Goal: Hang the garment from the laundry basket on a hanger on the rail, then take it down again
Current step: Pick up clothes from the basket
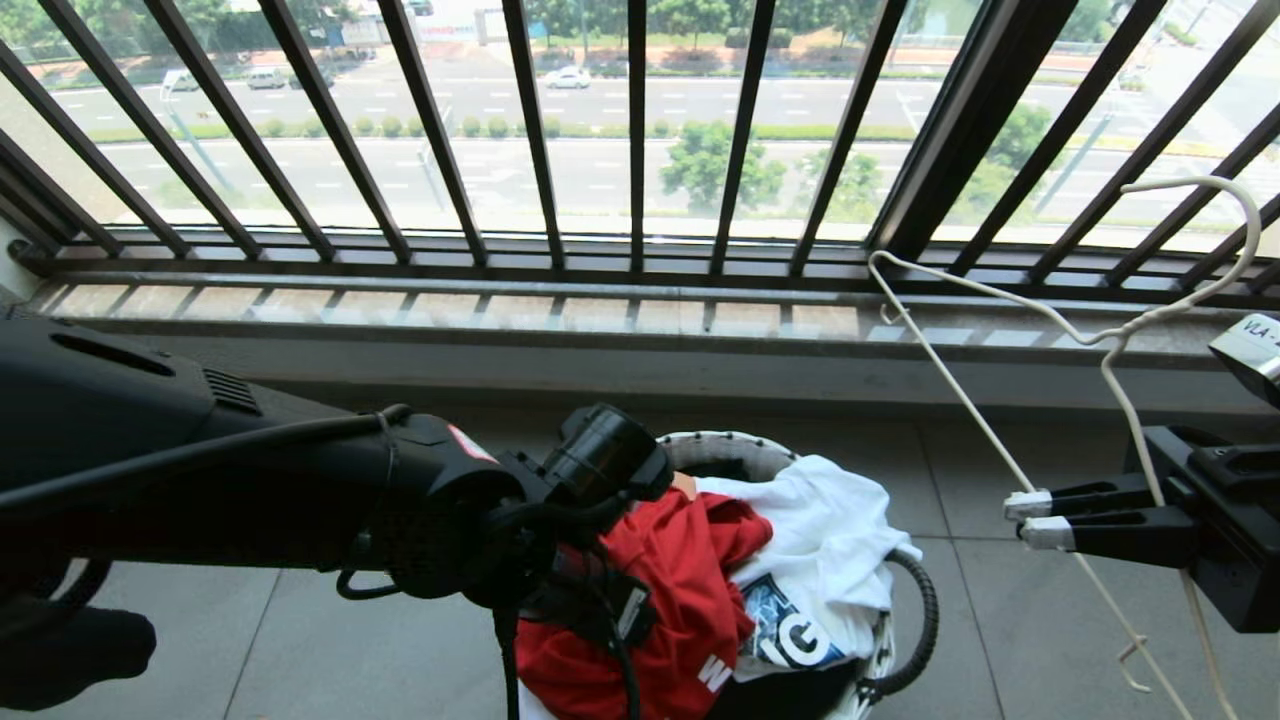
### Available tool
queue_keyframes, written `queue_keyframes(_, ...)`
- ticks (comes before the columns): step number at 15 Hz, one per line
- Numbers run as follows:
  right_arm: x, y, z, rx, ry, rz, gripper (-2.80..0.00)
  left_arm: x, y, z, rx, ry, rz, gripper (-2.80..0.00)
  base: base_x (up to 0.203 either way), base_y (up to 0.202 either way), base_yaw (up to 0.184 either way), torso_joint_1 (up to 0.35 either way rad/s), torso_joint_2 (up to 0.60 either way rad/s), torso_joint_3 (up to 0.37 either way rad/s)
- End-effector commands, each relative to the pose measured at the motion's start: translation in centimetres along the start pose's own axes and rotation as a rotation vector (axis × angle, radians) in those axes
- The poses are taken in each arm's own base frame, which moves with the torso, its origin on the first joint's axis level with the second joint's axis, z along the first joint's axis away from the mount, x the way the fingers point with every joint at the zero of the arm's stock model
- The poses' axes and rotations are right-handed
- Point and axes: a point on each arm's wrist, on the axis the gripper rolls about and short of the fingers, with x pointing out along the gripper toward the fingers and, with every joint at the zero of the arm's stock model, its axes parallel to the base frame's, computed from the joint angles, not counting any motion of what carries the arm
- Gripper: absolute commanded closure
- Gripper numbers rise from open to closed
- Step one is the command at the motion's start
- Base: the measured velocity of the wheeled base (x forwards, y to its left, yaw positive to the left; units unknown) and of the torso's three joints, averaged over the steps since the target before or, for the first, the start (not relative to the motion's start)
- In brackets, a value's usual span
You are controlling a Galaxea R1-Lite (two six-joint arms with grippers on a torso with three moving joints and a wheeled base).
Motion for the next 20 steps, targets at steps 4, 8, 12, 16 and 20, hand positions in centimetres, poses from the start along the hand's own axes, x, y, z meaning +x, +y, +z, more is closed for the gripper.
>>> queue_keyframes(4,-0.1,0.0,0.0,-0.004,-0.006,0.0,0.0,3.2,-0.1,0.1,-0.049,-0.017,-0.058,-2.8,0.0,0.0,0.0,0.0,0.0,0.0)
queue_keyframes(8,-0.1,0.0,0.0,-0.004,-0.006,-0.001,0.0,3.9,0.4,1.1,-0.115,-0.154,-0.078,-2.8,0.0,0.0,0.0,0.0,0.0,0.0)
queue_keyframes(12,-0.1,0.0,0.0,-0.004,-0.006,0.001,0.0,1.2,0.7,1.3,-0.117,-0.214,-0.093,-2.8,0.0,0.0,0.0,0.0,0.0,0.0)
queue_keyframes(16,-0.1,0.0,0.0,-0.002,-0.005,0.001,0.0,-0.4,0.3,1.1,-0.107,-0.243,-0.113,-2.8,0.0,0.0,0.0,0.0,0.0,0.0)
queue_keyframes(20,-0.1,0.0,0.0,-0.004,-0.006,0.001,0.0,2.0,-0.1,0.6,-0.097,-0.184,-0.102,-2.8,0.0,0.0,0.0,0.0,0.0,0.0)
